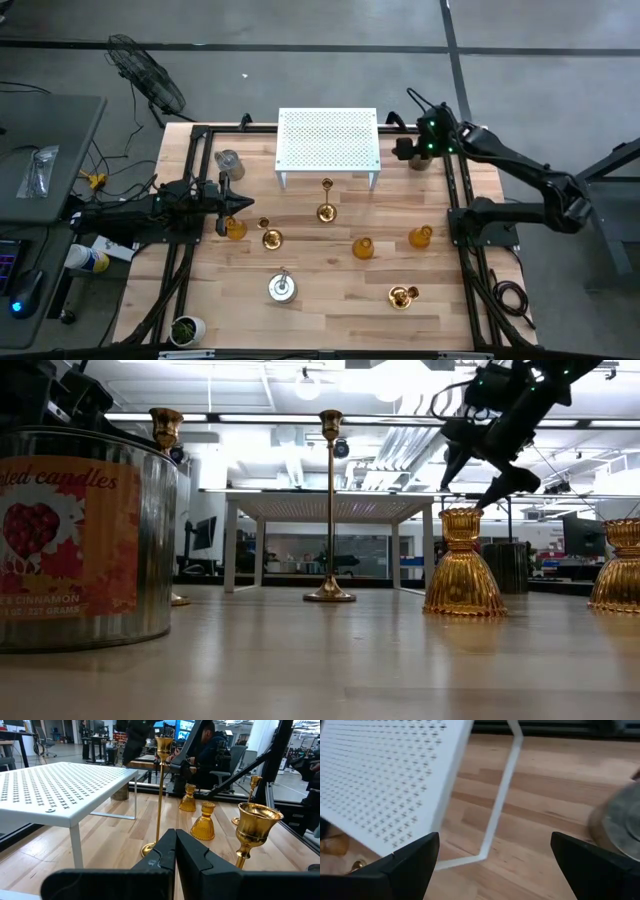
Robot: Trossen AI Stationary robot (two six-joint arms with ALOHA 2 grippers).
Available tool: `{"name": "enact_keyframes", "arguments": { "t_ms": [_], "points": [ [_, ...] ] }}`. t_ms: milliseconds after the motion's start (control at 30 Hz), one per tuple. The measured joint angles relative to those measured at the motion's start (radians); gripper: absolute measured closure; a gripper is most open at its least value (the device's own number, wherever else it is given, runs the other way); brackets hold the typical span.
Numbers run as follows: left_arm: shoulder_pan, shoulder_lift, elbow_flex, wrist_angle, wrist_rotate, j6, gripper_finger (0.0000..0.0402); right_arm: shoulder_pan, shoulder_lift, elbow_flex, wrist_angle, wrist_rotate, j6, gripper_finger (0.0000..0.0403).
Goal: Pick & Place candle stick holders
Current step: Put the top right silver scented candle on the shelf
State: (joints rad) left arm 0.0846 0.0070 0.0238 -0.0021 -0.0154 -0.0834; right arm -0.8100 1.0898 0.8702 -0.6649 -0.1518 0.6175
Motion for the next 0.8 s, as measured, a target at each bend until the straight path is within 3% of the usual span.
{"name": "enact_keyframes", "arguments": {
  "t_ms": [300,667,800],
  "points": [
    [0.0,0.0,0.0,0.0,0.0,0.0,0.0398,-0.043,0.128,0.123,-0.179,0.144,-0.077,0.0027],
    [0.0,0.0,0.0,0.0,0.0,0.0,0.0398,-0.07,0.302,0.201,-0.225,0.096,-0.122,0.0027],
    [0.0,0.0,0.0,0.0,0.0,0.0,0.0398,-0.08,0.33,0.201,-0.247,0.125,-0.125,0.0027]
  ]
}}
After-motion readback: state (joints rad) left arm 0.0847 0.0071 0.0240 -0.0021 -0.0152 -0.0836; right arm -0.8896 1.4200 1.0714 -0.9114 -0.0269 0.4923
